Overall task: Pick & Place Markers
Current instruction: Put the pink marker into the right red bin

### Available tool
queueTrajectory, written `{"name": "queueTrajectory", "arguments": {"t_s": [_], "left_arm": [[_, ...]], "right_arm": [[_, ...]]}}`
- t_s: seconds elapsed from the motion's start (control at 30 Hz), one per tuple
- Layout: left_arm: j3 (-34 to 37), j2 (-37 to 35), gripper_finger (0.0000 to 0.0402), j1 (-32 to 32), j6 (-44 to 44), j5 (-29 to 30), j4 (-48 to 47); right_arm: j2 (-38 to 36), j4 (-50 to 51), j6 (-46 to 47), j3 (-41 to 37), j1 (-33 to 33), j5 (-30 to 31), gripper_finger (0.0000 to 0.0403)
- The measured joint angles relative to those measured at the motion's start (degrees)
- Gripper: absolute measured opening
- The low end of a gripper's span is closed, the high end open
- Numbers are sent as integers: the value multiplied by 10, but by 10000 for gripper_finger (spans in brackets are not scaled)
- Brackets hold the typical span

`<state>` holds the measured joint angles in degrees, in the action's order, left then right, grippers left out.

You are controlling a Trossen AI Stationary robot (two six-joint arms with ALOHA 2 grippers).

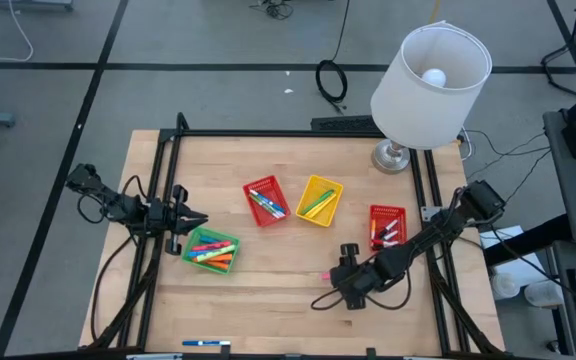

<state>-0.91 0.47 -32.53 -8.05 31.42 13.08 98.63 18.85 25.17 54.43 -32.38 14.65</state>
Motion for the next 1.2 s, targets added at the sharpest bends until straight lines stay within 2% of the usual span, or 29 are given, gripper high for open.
{"name": "queueTrajectory", "arguments": {"t_s": [0.3, 0.6, 0.77, 0.93, 1.1, 1.2], "left_arm": [[0, 0, 47, 0, 0, 0, 0], [0, 0, 47, 0, 0, 0, 0], [0, 0, 47, 0, 0, 0, 0], [0, 0, 47, 0, -1, 0, 0], [0, 0, 47, 0, -1, 0, 0], [0, 0, 47, 0, 4, 1, -1]], "right_arm": [[-3, -70, 13, -43, 0, 2, 135], [-2, -82, 10, -54, 13, 3, 21], [0, -113, 9, -55, 19, 17, 20], [-20, -109, -40, -20, 25, 24, 18], [-97, -101, -75, 4, 23, 59, 18], [-164, -90, -59, 0, 19, 114, 18]]}}
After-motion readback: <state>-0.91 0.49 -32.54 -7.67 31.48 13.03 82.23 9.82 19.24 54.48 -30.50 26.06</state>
